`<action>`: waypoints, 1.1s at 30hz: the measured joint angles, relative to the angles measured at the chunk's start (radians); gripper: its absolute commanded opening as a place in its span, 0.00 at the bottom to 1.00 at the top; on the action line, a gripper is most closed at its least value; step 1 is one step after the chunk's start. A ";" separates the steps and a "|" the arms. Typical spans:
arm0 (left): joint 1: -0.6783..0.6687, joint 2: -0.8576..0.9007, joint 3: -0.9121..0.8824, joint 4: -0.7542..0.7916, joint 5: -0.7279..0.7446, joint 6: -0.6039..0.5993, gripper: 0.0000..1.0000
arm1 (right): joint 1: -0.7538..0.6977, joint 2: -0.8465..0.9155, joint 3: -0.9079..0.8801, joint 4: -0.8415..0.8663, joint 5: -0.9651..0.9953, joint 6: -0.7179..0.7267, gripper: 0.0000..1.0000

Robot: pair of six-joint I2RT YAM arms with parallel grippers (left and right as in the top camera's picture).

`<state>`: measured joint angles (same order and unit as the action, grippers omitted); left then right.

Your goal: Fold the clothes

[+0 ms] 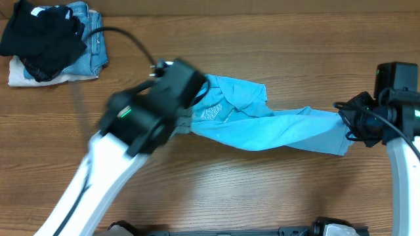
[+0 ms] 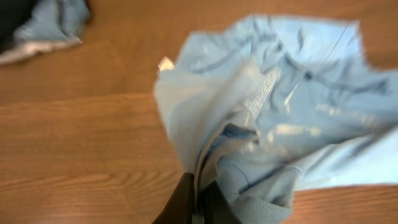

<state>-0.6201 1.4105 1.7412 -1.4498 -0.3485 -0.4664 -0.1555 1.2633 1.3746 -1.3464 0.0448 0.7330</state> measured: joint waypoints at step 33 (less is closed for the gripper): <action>0.000 -0.229 0.238 0.058 -0.179 -0.029 0.04 | 0.000 0.034 0.560 -0.197 -0.039 -0.052 0.04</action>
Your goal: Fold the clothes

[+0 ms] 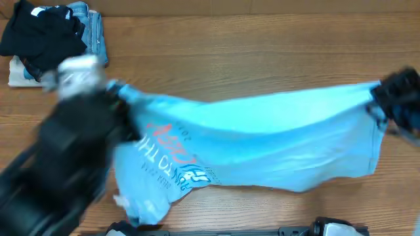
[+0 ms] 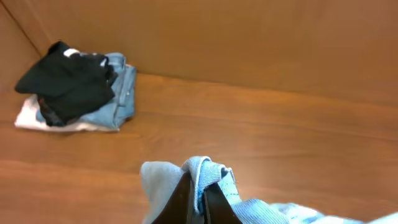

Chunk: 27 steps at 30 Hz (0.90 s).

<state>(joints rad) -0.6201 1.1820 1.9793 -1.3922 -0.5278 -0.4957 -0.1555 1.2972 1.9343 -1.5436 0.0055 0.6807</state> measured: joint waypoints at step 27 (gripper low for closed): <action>0.241 0.421 0.520 -0.098 0.096 0.285 0.09 | -0.090 0.306 0.379 -0.069 -0.229 -0.156 0.06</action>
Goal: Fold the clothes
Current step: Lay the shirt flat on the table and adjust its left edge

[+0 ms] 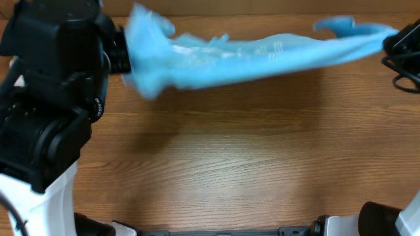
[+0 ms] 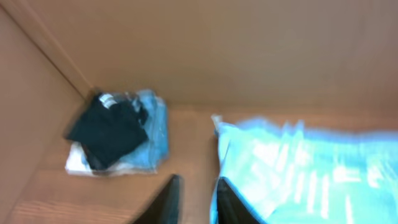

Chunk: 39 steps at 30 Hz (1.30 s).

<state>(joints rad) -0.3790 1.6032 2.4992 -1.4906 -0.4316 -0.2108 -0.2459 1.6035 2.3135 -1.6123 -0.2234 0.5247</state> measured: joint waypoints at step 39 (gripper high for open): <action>0.167 0.708 -0.347 -0.075 0.477 -0.039 0.55 | 0.000 0.174 -0.449 -0.014 0.257 -0.032 1.00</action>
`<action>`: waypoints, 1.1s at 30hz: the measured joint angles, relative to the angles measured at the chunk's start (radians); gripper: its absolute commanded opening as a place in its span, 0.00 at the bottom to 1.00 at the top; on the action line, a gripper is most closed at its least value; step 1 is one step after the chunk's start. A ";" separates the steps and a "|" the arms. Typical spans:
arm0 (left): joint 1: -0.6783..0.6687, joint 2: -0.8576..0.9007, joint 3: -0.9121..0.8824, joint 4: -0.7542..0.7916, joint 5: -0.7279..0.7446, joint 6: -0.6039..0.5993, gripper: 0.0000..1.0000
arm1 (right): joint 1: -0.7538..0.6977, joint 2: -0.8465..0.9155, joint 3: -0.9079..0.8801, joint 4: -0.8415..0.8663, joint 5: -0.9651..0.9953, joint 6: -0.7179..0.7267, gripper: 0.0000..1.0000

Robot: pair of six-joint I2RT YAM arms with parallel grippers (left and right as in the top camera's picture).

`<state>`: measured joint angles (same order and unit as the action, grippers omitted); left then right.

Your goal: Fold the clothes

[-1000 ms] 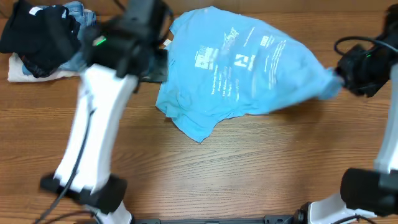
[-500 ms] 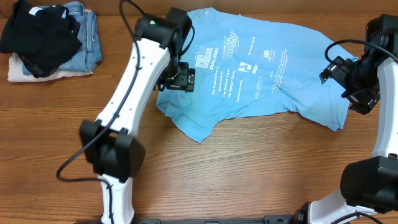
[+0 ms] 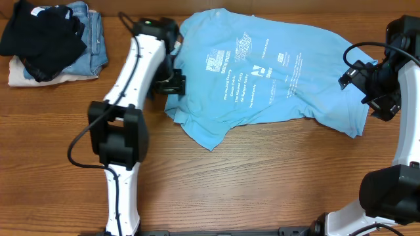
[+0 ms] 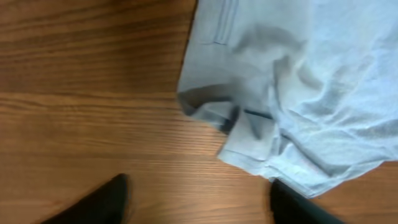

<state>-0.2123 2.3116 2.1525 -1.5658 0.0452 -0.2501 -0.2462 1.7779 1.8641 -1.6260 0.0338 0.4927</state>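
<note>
A light blue T-shirt (image 3: 266, 69) lies spread out on the wooden table, print side up, its lower left part rumpled. My left gripper (image 3: 172, 84) stands at the shirt's left edge. In the left wrist view the left gripper (image 4: 199, 202) is open wide over bare wood, with a bunched sleeve (image 4: 249, 127) just beyond the fingertips. My right gripper (image 3: 359, 77) is at the shirt's right edge; whether it grips the cloth does not show.
A pile of clothes (image 3: 49, 39), black on top of denim and white, sits at the far left corner. A black cable (image 3: 131, 23) runs near the left arm. The left arm lies along the table from the front edge.
The shirt was stretched in the air between both grippers at the far side. Now it lies flat on the table, and the left gripper is open and off it.
The shirt first lay crumpled mid-table, the left gripper shut on its left end and the right gripper at its right end. Then it hung stretched between both grippers, then further back. Now it lies spread, print up.
</note>
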 measured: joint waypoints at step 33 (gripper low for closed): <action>-0.020 0.004 -0.284 0.203 0.150 0.048 0.04 | 0.000 0.000 -0.003 0.031 0.000 0.000 1.00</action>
<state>-0.2325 2.3157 1.8683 -1.3624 0.1951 -0.2016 -0.2462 1.7779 1.8610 -1.5955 0.0338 0.4927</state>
